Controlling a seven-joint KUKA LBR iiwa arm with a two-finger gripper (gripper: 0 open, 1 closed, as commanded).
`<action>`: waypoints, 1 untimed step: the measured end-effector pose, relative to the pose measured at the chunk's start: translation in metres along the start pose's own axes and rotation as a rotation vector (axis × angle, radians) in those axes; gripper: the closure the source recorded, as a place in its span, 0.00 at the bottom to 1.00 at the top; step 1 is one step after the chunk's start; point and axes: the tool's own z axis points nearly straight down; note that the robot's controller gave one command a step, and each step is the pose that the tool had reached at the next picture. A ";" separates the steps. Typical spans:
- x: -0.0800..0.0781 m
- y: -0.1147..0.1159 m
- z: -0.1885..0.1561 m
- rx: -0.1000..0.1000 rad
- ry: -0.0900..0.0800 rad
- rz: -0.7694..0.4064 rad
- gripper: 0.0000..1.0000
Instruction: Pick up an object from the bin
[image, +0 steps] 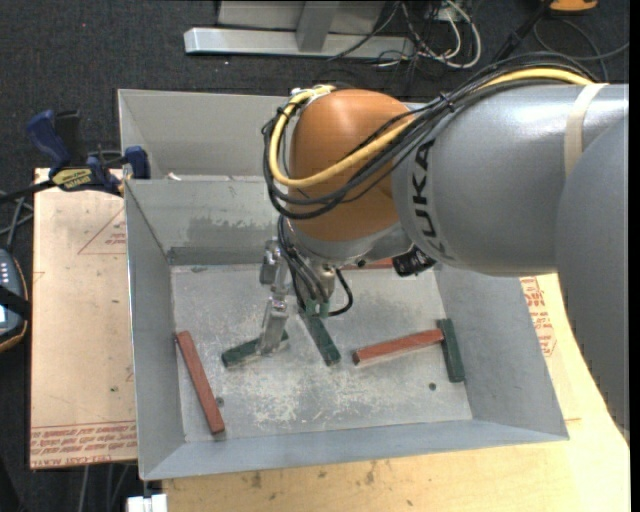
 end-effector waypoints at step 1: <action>0.000 0.000 0.000 0.000 0.000 0.000 0.00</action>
Offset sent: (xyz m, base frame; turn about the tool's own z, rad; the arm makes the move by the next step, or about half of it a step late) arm -0.0113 -0.0093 -0.1532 -0.0261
